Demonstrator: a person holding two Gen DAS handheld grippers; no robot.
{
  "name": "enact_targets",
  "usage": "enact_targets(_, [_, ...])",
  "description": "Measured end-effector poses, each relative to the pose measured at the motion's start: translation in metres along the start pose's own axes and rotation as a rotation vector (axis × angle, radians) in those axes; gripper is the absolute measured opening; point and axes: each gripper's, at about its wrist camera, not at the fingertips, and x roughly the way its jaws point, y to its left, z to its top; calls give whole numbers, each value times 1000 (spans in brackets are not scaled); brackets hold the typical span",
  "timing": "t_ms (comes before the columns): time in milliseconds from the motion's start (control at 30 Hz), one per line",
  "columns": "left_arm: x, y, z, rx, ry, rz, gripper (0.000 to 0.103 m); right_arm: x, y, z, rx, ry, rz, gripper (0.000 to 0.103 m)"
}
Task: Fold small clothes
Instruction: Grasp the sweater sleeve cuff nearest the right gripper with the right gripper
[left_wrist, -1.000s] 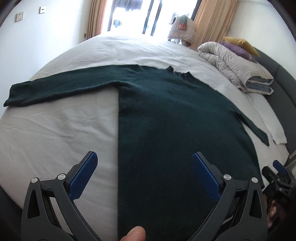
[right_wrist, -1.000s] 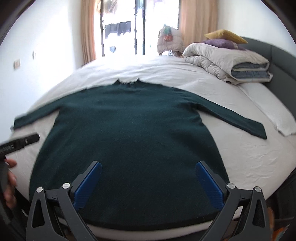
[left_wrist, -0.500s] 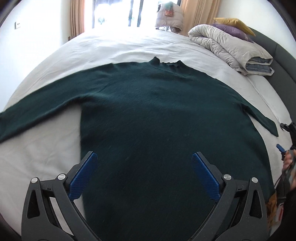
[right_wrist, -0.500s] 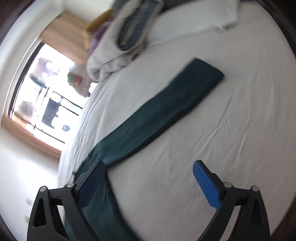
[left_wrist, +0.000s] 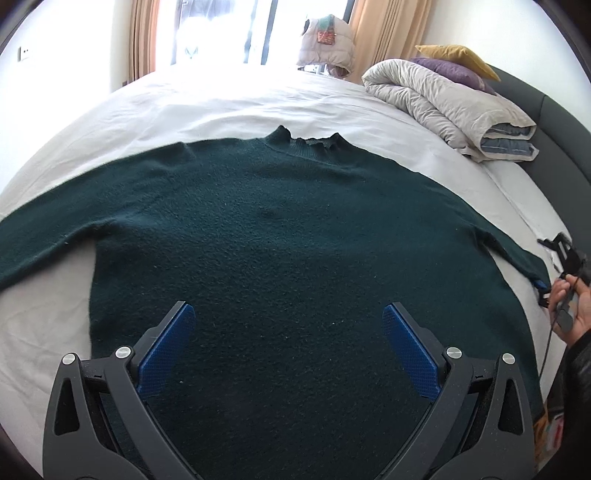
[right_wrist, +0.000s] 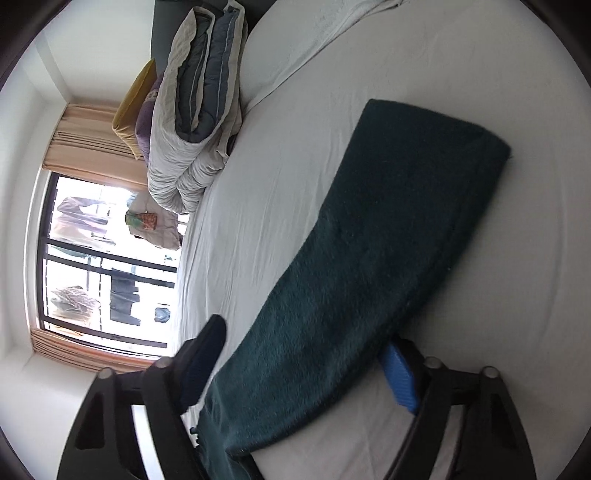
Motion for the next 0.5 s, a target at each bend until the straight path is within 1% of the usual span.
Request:
enact_targets(67, [0, 3, -2, 8, 26, -14, 103, 5, -4, 2, 18, 2, 19, 55])
enact_targets(100, [4, 5, 0, 8, 39, -25, 103, 5, -8, 4, 28, -2, 24, 51])
enact_targets(133, [4, 7, -1, 3, 47, -31, 103, 7, -9, 5, 38, -7, 24, 42])
enact_targets(167, [6, 10, 0, -6, 53, -42, 98, 9, -11, 7, 47, -16, 16, 34])
enact_targets(200, [7, 13, 0, -12, 58, -52, 93, 9, -13, 7, 48, -20, 12, 31])
enact_targets(233, [10, 16, 1, -22, 71, -69, 91, 9, -13, 7, 42, -26, 2, 22])
enact_targets(267, [12, 18, 2, -28, 77, -78, 86, 12, -11, 8, 26, -32, -29, 13])
enact_targets(300, [15, 21, 3, -38, 82, -89, 83, 13, -9, 7, 12, -38, -48, 12])
enact_targets(400, [16, 29, 4, -51, 69, -105, 83, 15, 9, 2, -49, -61, -103, 11])
enact_targets(467, [17, 35, 7, -62, 59, -114, 83, 17, 34, -11, -139, -64, -124, 10])
enact_targets(500, [18, 39, 10, -74, 49, -126, 83, 22, 57, -20, -210, -57, -129, 10])
